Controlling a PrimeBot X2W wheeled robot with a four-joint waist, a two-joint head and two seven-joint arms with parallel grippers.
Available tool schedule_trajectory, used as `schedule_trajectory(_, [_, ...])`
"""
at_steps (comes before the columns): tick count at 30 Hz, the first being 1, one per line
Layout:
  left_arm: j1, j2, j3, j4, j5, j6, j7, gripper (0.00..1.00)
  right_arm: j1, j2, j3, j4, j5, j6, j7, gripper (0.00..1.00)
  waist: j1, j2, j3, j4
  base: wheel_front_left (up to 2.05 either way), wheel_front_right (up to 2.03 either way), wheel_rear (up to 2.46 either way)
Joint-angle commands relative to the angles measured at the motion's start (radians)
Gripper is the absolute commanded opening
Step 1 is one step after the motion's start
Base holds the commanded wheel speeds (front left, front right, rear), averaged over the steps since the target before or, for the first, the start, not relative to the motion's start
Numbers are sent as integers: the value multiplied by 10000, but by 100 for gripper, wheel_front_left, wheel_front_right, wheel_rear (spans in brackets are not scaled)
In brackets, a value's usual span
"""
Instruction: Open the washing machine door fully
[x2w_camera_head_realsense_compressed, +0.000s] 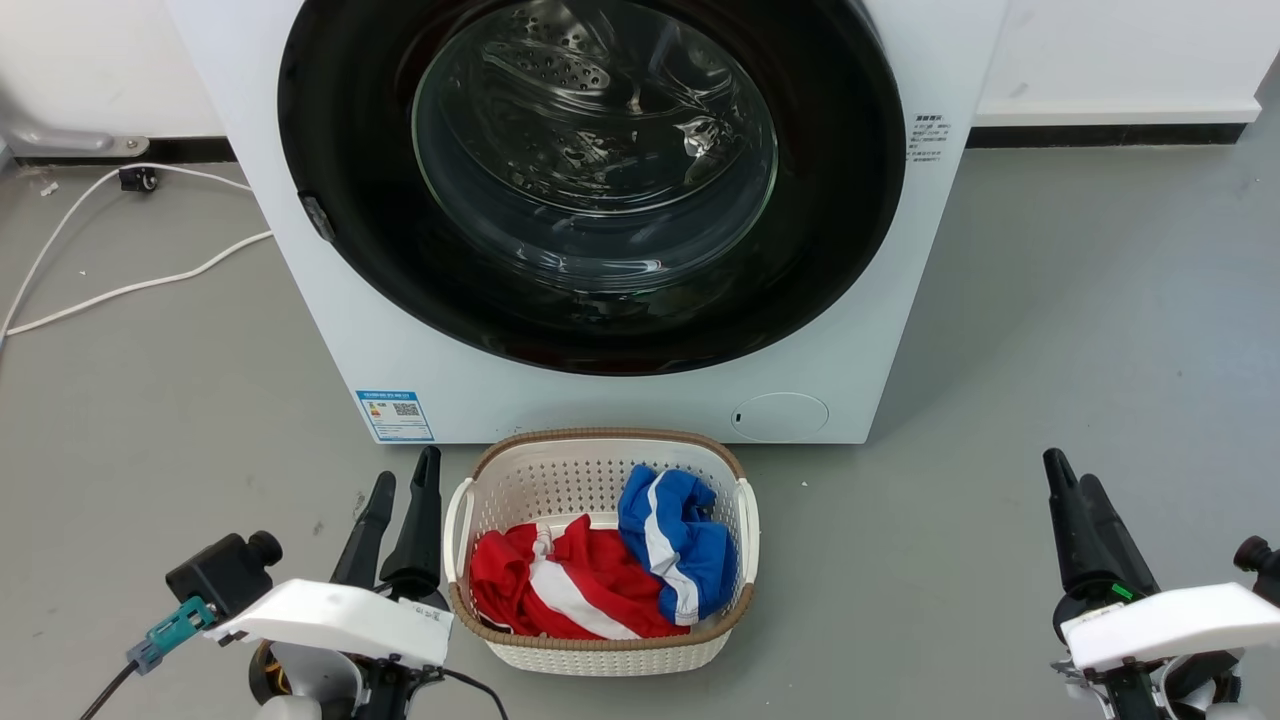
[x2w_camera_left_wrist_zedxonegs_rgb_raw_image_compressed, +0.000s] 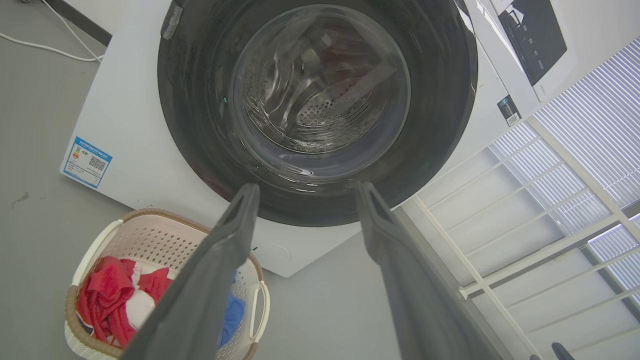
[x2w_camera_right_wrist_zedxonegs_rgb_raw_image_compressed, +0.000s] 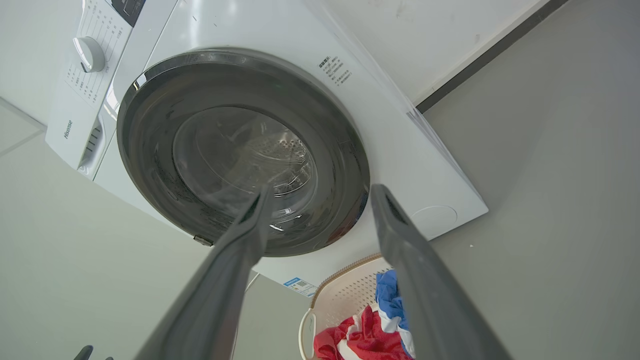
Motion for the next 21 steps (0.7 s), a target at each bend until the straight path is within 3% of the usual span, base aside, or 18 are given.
schedule_trajectory(1, [-65,124,-46,-173,432,60,-121,100,-51,-107,39,-210,-397,11,-27,100,0,0,-6,-2,0,0,0])
schedule_trajectory(7, [-20,341,-299,-183,1671,262,-347,100,43,-125,112,-311,-1508,13,-21,100,0,0,-28,-3,0,0,0])
schedule_trajectory(21, [22,713,-765,-183,3448,559,-742,100,198,-168,173,-560,-3598,15,-117,100,0,0,-39,4,0,0,0])
